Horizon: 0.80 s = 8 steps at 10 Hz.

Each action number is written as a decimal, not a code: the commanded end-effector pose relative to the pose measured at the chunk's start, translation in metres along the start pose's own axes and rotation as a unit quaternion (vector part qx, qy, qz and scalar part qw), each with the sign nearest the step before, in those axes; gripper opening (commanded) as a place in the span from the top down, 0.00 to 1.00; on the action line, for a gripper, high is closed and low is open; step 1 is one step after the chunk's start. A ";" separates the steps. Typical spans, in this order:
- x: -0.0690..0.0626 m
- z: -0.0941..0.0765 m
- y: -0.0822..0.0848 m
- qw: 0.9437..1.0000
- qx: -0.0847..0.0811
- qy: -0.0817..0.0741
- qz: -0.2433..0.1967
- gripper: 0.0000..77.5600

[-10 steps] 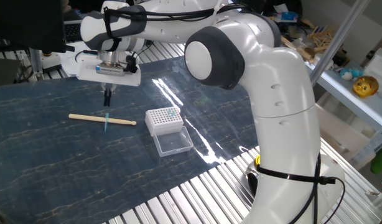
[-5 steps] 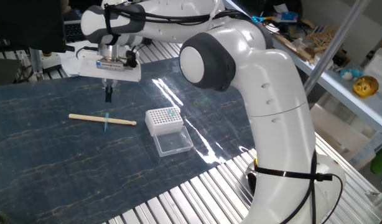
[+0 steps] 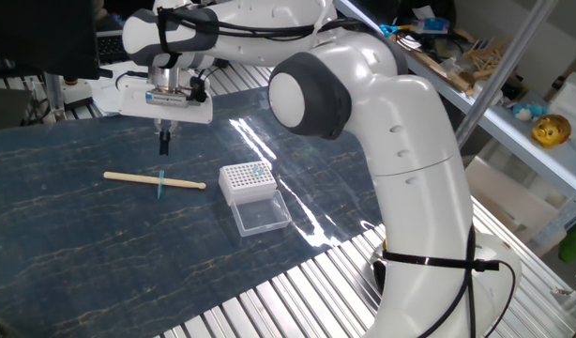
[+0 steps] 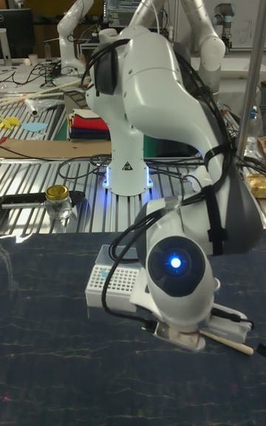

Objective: Insert a medium pipette tip into the holder for medium pipette tips

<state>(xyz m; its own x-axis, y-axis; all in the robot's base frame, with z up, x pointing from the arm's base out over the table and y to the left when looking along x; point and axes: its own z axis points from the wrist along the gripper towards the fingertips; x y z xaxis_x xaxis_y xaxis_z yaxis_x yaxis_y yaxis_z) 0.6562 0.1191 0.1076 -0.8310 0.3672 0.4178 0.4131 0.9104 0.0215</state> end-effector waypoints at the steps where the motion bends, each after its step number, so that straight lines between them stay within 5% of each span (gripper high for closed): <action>1: -0.002 -0.001 0.001 1.000 0.001 0.003 0.003 1.00; 8: -0.006 0.008 0.001 1.000 0.005 0.007 0.009 1.00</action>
<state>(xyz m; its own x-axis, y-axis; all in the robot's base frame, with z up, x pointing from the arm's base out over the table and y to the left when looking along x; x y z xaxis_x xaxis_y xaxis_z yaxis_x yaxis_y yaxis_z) 0.6568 0.1207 0.1004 -0.8169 0.3770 0.4365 0.4213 0.9069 0.0052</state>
